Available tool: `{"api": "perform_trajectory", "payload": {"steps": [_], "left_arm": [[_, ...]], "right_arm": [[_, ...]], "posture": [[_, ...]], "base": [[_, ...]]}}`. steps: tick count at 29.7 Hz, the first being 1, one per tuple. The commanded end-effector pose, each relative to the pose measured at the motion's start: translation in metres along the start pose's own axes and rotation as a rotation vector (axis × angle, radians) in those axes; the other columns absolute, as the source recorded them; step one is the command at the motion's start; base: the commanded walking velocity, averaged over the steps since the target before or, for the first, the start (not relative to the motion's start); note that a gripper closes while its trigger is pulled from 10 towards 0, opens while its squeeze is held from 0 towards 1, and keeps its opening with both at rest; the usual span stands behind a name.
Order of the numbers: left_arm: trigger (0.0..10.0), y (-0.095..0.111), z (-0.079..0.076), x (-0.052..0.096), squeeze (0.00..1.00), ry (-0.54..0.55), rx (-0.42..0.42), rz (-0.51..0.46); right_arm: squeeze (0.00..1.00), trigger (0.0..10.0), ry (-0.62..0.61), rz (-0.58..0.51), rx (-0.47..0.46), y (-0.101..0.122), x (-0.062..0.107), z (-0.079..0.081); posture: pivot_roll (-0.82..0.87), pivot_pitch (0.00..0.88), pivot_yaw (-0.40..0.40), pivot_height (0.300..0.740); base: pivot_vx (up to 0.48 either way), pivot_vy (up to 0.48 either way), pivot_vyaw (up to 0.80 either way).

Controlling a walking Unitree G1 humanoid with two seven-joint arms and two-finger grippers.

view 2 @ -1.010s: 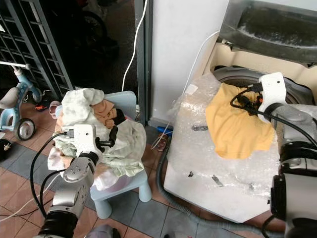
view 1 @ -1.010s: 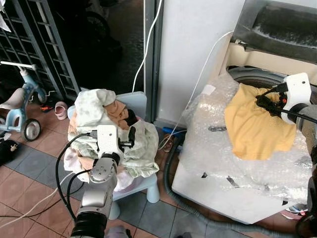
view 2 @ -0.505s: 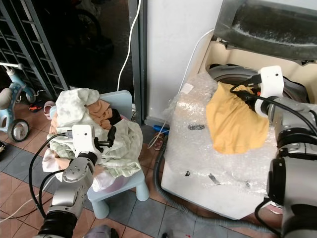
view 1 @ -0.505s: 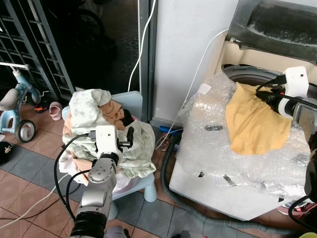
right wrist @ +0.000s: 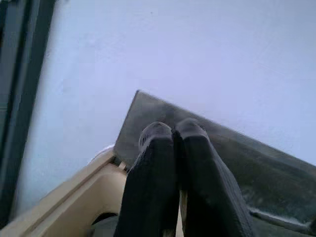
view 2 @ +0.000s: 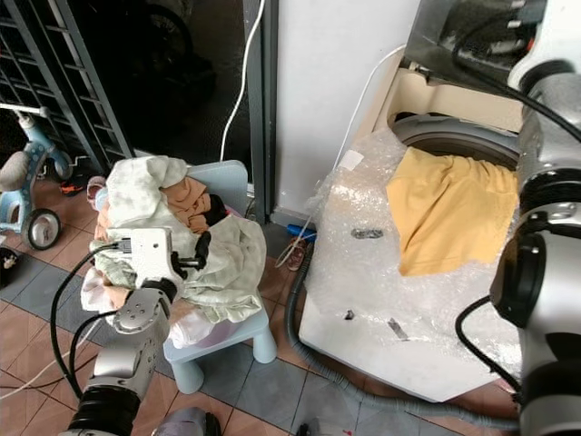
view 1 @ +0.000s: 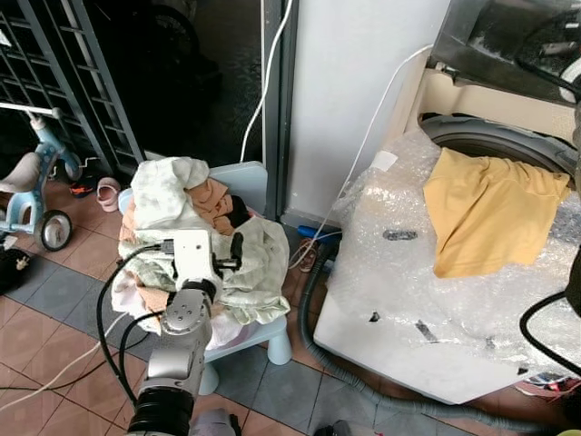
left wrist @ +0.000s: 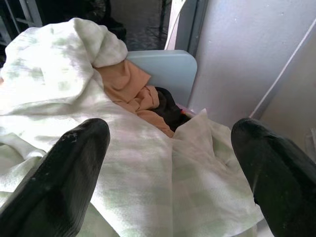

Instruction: Clothes washing

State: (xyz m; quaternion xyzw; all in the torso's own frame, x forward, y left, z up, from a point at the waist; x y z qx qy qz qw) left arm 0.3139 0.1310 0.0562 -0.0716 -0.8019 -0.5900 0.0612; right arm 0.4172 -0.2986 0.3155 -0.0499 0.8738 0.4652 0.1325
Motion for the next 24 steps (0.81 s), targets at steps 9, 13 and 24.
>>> {"api": "perform_trajectory", "payload": {"steps": [9,13,24], "left_arm": [[10.0,0.0,0.0,0.0,0.0,-0.001,-0.003,0.003],[10.0,0.0,-0.002,-0.001,0.0,-0.023,-0.003,-0.001],[10.0,0.004,-0.016,-0.01,0.0,-0.082,-0.035,-0.013]], "right_arm": [[1.0,10.0,0.104,0.009,-0.033,-0.058,0.044,0.004],[1.0,10.0,0.218,-0.019,-0.237,-0.077,0.073,0.012],[1.0,10.0,0.694,0.166,-0.261,-0.127,0.143,0.071]], "posture": [[-0.04,0.0,-0.031,0.74],[-0.07,0.0,0.0,0.74],[-0.09,0.0,0.01,0.74]], "base": [[0.0,0.0,0.0],[0.0,0.0,0.0],[0.0,0.0,0.0]]}}
Point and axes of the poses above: a point about 5 cm out from each wrist's last joint towards the gripper, its own x axis pointing back from the gripper into the wrist, its own y axis along the axis of the wrist's last joint, z = x × y, the point moved 3 cm from there along -x, pointing out of the wrist towards the gripper, and after that the axes turned 14 degrees about x, right-handed, at the moved point
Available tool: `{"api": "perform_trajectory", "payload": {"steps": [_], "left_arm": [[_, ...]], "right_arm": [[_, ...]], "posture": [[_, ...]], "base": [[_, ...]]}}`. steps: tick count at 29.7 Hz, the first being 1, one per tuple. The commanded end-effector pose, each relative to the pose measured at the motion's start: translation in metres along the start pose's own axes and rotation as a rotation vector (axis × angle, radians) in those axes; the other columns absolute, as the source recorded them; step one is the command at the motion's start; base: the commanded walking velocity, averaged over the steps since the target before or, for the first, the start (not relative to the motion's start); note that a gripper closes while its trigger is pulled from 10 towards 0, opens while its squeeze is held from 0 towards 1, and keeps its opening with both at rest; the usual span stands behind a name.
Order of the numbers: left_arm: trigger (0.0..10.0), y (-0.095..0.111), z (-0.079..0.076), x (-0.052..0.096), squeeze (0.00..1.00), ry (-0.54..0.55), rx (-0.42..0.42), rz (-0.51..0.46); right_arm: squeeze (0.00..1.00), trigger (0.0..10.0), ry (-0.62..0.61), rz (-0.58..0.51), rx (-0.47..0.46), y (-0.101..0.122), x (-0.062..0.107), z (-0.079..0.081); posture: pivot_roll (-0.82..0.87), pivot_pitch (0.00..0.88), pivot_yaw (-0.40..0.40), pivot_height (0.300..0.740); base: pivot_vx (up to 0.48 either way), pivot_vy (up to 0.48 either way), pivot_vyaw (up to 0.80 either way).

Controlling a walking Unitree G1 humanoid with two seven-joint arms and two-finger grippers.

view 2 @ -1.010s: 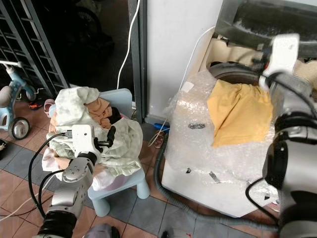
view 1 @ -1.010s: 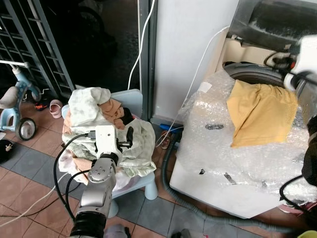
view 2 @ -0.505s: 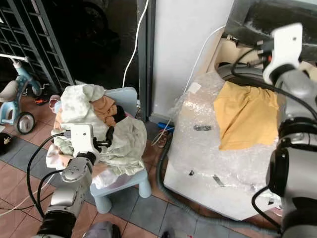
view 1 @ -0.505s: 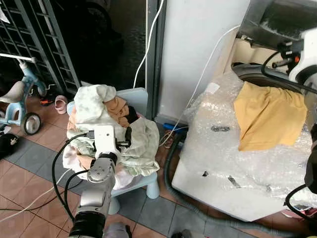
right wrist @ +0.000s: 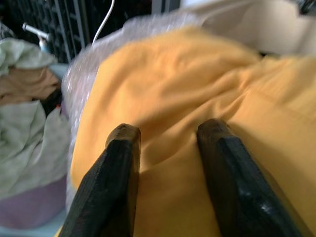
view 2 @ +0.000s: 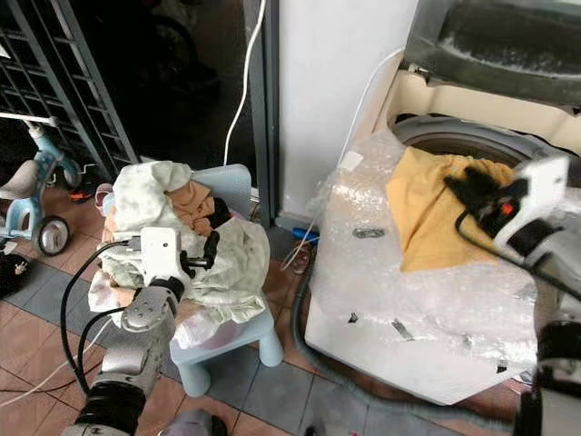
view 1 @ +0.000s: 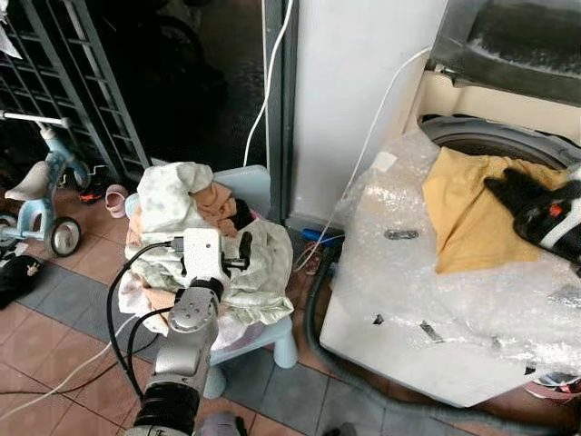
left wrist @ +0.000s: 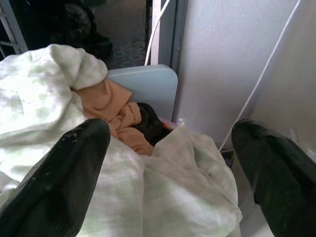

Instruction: Clothes washing

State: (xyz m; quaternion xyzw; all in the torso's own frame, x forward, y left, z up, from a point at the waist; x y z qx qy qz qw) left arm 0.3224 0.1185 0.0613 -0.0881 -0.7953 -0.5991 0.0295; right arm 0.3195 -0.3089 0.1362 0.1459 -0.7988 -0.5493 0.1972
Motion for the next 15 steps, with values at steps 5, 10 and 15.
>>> {"api": "perform_trajectory", "payload": {"steps": [5,10,15], "left_arm": [[10.0,0.003,0.001,-0.003,0.0,-0.004,-0.004,-0.012],[10.0,-0.001,0.003,0.0,0.0,0.002,-0.005,-0.008],[10.0,-0.004,0.001,0.001,0.0,0.005,-0.001,-0.004]], "right_arm": [[1.0,10.0,-0.062,0.19,0.023,-0.017,-0.01,-0.006],[1.0,10.0,-0.339,0.193,0.0,-0.002,-0.023,-0.039],[1.0,10.0,-0.621,0.153,-0.045,0.024,-0.026,-0.072]], "posture": [[-0.08,0.0,0.005,0.74],[-0.07,0.0,-0.002,0.74],[-0.07,0.0,-0.008,0.74]], "base": [[0.0,0.0,0.0],[0.0,0.0,0.0],[0.0,0.0,0.0]]}}
Point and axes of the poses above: a point about 5 cm out from each wrist's last joint towards the gripper, its own x axis pointing back from the gripper into the wrist, its own y axis along the axis of the wrist's last joint, z = x × y, the point moved 3 cm from there along -x, pointing out of the wrist towards the gripper, and after that the axes turned 14 degrees about x, right-handed, at the moved point
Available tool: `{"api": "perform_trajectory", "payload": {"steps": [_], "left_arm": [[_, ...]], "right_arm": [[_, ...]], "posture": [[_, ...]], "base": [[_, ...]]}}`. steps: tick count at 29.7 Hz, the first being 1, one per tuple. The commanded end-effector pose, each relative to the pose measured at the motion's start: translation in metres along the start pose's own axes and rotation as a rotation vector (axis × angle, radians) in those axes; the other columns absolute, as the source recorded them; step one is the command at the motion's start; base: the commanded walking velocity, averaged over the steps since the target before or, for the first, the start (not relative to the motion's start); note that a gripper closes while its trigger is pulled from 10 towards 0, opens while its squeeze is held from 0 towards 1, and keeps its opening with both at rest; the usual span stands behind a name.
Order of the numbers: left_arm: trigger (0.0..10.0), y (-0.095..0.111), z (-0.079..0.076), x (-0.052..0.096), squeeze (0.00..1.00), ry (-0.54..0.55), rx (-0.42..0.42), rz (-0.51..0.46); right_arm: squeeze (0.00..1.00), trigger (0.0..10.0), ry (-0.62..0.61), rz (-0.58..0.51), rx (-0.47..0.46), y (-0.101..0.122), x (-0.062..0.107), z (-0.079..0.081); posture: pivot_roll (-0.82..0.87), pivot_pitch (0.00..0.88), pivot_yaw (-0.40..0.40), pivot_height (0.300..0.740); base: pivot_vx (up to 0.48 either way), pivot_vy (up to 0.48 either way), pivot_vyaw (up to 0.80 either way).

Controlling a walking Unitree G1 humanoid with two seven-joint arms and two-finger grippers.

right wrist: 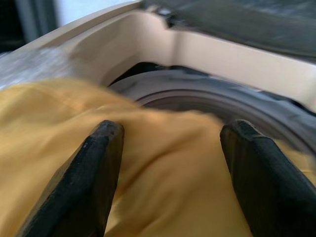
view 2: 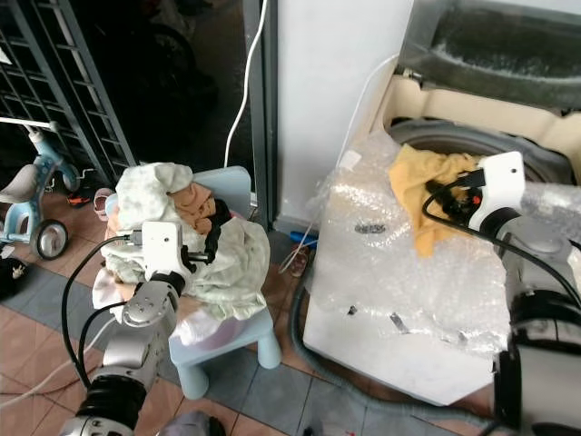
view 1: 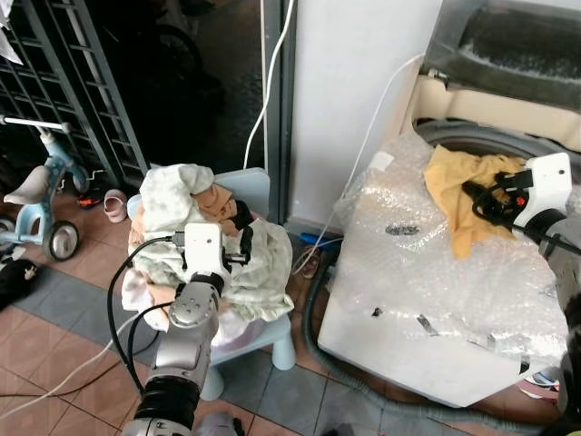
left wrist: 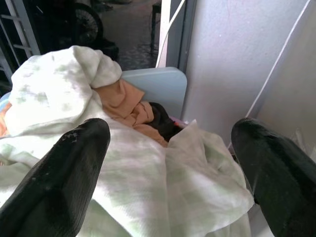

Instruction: Clothes washing

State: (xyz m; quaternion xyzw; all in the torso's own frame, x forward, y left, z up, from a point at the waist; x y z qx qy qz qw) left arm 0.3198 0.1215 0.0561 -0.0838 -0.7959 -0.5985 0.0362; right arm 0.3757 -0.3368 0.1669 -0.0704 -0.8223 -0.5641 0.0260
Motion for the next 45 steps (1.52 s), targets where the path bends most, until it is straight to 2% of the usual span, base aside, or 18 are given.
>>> {"api": "perform_trajectory", "payload": {"steps": [1,4,6,9,10,12,15,19,21,23,24,27,32,37,40,41,42,45], "left_arm": [[10.0,0.001,-0.004,-0.001,0.0,-0.011,-0.004,-0.005],[10.0,0.001,-0.004,-0.001,0.0,-0.008,-0.004,-0.008],[10.0,0.001,0.0,0.0,0.0,0.006,-0.006,-0.011],[10.0,0.001,0.002,0.001,0.0,0.014,-0.008,-0.01],[10.0,0.0,0.003,0.002,0.0,0.017,-0.011,-0.008],[10.0,0.0,0.004,0.002,0.0,0.018,-0.011,-0.007],[10.0,-0.002,0.003,0.002,0.0,0.014,-0.011,0.0],[10.0,-0.002,0.001,0.001,0.0,0.001,-0.011,0.004],[10.0,-0.002,0.0,0.001,0.0,-0.006,-0.007,0.006],[10.0,-0.002,0.0,0.001,0.0,-0.007,-0.007,0.006],[10.0,-0.002,0.0,0.0,0.0,-0.009,-0.007,0.007],[10.0,-0.001,-0.001,0.0,0.0,-0.012,-0.008,0.006],[10.0,-0.001,0.0,0.0,0.0,-0.008,-0.008,0.005],[10.0,-0.002,0.003,0.003,0.0,0.001,-0.013,0.006],[10.0,-0.001,0.006,0.003,0.0,0.011,-0.019,0.007],[10.0,-0.001,0.006,0.003,0.0,0.011,-0.019,0.007],[10.0,-0.001,0.006,0.002,0.0,0.012,-0.021,0.006],[10.0,-0.001,0.006,0.002,0.0,0.013,-0.023,0.006]], "right_arm": [[1.0,10.0,-0.132,-0.018,-0.03,0.012,-0.002,-0.019],[1.0,10.0,-0.215,-0.066,-0.036,0.029,-0.004,-0.028],[1.0,10.0,-0.287,-0.143,0.02,0.051,-0.005,-0.034],[1.0,10.0,-0.274,-0.232,0.051,0.07,-0.007,-0.029],[1.0,10.0,-0.21,-0.282,0.065,0.077,-0.007,-0.019],[1.0,10.0,-0.106,-0.295,0.106,0.074,-0.007,-0.004],[1.0,10.0,0.118,-0.302,0.139,0.052,0.004,0.02],[1.0,10.0,0.287,-0.304,0.096,0.037,0.018,0.034],[1.0,10.0,0.457,-0.26,0.095,0.02,0.035,0.041],[1.0,10.0,0.485,-0.245,0.104,0.015,0.039,0.041],[1.0,10.0,0.497,-0.175,0.135,-0.002,0.041,0.037],[1.0,10.0,0.434,-0.08,0.154,-0.018,0.038,0.025],[1.0,10.0,0.348,0.008,0.14,-0.026,0.036,0.01],[1.0,10.0,0.13,0.122,0.145,-0.035,0.032,-0.023],[1.0,10.0,-0.154,0.056,0.201,-0.004,0.025,-0.056],[1.0,10.0,-0.154,0.056,0.201,-0.004,0.025,-0.056],[1.0,10.0,-0.225,0.004,0.207,0.011,0.023,-0.063],[1.0,10.0,-0.281,-0.082,0.208,0.033,0.021,-0.068]], "posture": [[-0.07,0.0,-0.008,0.74],[-0.06,0.0,-0.011,0.74],[-0.06,0.0,-0.011,0.74],[-0.05,0.0,-0.017,0.74],[-0.05,0.0,-0.017,0.74],[-0.06,0.0,-0.017,0.74],[-0.07,0.0,-0.011,0.74],[-0.07,0.0,-0.007,0.74],[-0.08,0.0,-0.003,0.74],[-0.08,0.0,-0.003,0.74],[-0.09,0.0,0.0,0.74],[-0.08,0.0,0.0,0.74],[-0.07,0.0,-0.004,0.74],[-0.06,0.0,-0.005,0.74],[-0.06,0.0,-0.004,0.74],[-0.06,0.0,-0.004,0.74],[-0.06,0.0,-0.003,0.74],[-0.06,0.0,-0.002,0.74]], "base": [[0.0,0.0,0.0],[0.0,0.0,0.0],[0.0,0.0,0.0],[0.0,0.0,0.0],[0.0,0.0,0.0],[0.0,0.0,0.0],[0.0,0.0,0.0],[0.0,0.0,0.0],[0.0,0.0,0.0],[0.0,0.0,0.0],[0.0,0.0,0.0],[0.0,0.0,0.0],[0.0,0.0,0.0],[0.0,0.0,0.0],[0.0,0.0,0.0],[0.0,0.0,0.0],[0.0,0.0,0.0],[0.0,0.0,0.0]]}}
Point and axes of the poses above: a point about 5 cm out from each wrist's last joint towards the gripper, its own x axis pointing back from the gripper into the wrist, its own y axis along the axis of the wrist's last joint, z = x × y, the point moved 3 cm from there along -x, pointing out of the wrist towards the gripper, and after that the axes turned 14 degrees about x, right-handed, at the moved point
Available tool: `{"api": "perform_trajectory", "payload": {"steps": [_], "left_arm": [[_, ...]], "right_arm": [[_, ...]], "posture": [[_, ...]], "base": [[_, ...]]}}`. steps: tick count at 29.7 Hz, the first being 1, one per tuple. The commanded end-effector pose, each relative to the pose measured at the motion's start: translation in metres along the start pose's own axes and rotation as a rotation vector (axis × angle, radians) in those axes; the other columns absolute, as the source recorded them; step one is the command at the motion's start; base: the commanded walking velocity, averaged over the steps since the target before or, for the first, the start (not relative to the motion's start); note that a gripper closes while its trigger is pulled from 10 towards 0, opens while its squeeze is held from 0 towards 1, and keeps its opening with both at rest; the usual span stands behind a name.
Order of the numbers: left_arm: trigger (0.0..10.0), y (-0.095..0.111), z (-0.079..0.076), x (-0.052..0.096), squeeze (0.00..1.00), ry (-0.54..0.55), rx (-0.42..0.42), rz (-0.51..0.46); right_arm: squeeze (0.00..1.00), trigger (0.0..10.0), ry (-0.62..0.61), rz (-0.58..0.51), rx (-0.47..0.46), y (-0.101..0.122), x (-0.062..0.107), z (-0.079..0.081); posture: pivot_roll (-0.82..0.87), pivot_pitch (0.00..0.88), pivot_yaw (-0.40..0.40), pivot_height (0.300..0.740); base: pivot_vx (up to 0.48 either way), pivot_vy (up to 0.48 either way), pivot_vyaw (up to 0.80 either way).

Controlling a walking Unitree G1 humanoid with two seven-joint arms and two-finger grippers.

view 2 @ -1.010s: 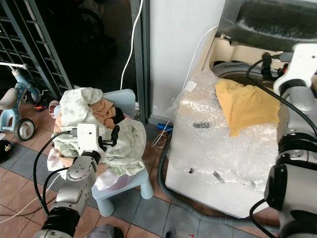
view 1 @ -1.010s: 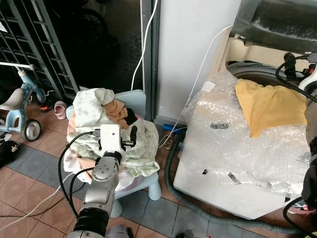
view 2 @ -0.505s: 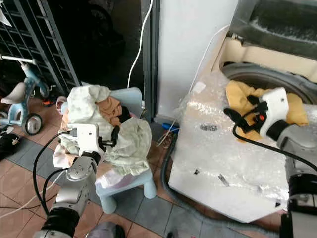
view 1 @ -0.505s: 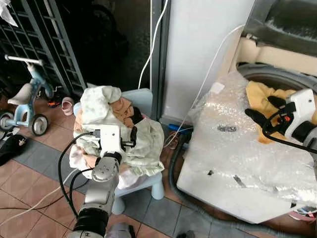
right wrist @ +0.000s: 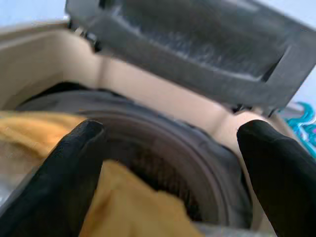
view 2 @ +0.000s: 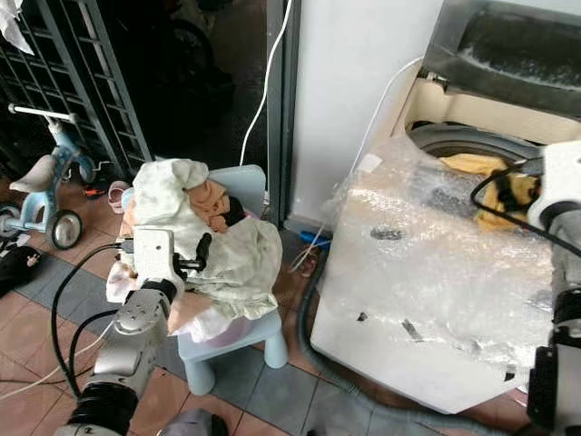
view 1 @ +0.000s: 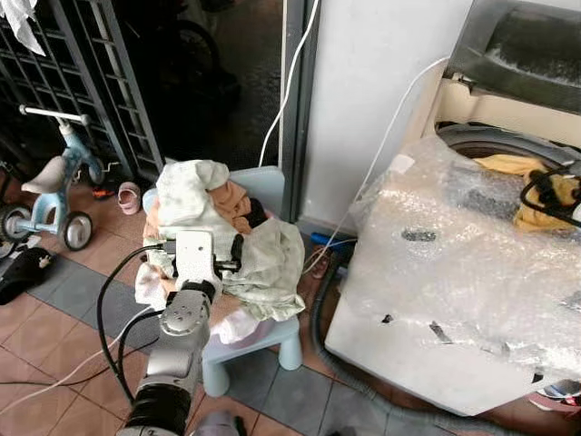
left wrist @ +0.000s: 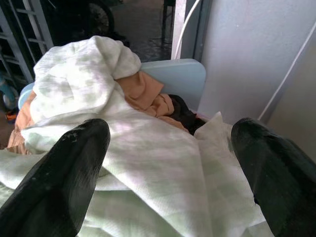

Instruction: Clothes washing

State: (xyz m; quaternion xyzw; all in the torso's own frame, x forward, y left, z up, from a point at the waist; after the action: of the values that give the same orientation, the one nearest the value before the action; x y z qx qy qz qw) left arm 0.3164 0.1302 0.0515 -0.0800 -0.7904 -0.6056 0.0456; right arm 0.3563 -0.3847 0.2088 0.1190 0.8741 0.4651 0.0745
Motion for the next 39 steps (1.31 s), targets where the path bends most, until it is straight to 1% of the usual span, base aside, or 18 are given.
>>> {"api": "perform_trajectory", "payload": {"steps": [1,2,4,6,8,37,38,39], "left_arm": [[10.0,0.002,-0.005,-0.002,0.0,-0.008,-0.008,0.001],[10.0,0.002,-0.005,-0.002,0.0,-0.008,-0.008,0.001],[10.0,0.001,-0.005,-0.002,0.0,-0.008,-0.009,0.002],[10.0,0.001,-0.006,-0.002,0.0,-0.008,-0.009,0.002],[10.0,0.001,-0.006,-0.002,0.0,-0.007,-0.009,0.002],[10.0,0.001,-0.006,-0.002,0.0,-0.007,-0.009,0.002],[10.0,0.001,-0.007,-0.003,0.0,-0.007,-0.008,0.001],[10.0,0.006,-0.009,-0.003,0.0,-0.027,-0.024,-0.023]], "right_arm": [[1.0,10.0,-0.086,-0.105,0.007,0.026,-0.003,-0.014],[1.0,10.0,-0.086,-0.105,0.007,0.026,-0.003,-0.014],[1.0,10.0,-0.115,-0.198,0.035,0.046,-0.004,-0.014],[1.0,10.0,-0.117,-0.206,0.041,0.047,-0.004,-0.014],[1.0,10.0,-0.095,-0.253,0.048,0.055,-0.005,-0.005],[1.0,10.0,-0.095,-0.253,0.048,0.055,-0.005,-0.005],[1.0,10.0,-0.057,-0.274,0.029,0.056,-0.005,0.003],[0.0,10.0,0.147,-0.286,-0.036,0.025,0.044,0.143]], "posture": [[-0.06,0.0,-0.002,0.74],[-0.06,0.0,-0.002,0.74],[-0.07,0.0,0.0,0.74],[-0.07,0.0,0.0,0.74],[-0.07,0.0,-0.002,0.74],[-0.07,0.0,-0.002,0.74],[-0.07,0.0,-0.003,0.74],[-0.06,0.0,0.029,0.74]], "base": [[0.0,0.0,0.0],[0.0,0.0,0.0],[0.0,0.0,0.0],[0.0,0.0,0.0],[0.0,0.0,0.0],[0.0,0.0,0.0],[0.0,0.0,0.0],[0.0,0.0,0.0]]}}
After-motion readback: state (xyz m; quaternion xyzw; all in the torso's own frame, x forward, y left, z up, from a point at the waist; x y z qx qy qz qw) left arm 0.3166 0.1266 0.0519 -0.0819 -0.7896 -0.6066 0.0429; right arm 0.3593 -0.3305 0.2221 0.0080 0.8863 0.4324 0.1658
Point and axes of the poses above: a point about 5 cm out from each wrist's last joint towards the gripper, its own x axis pointing back from the gripper into the wrist, its own y axis along the axis of the wrist's last joint, z = x × y, the point moved 3 cm from there along -x, pointing out of the wrist towards the gripper, and after that the axes turned 14 degrees about x, right-handed, at the moved point
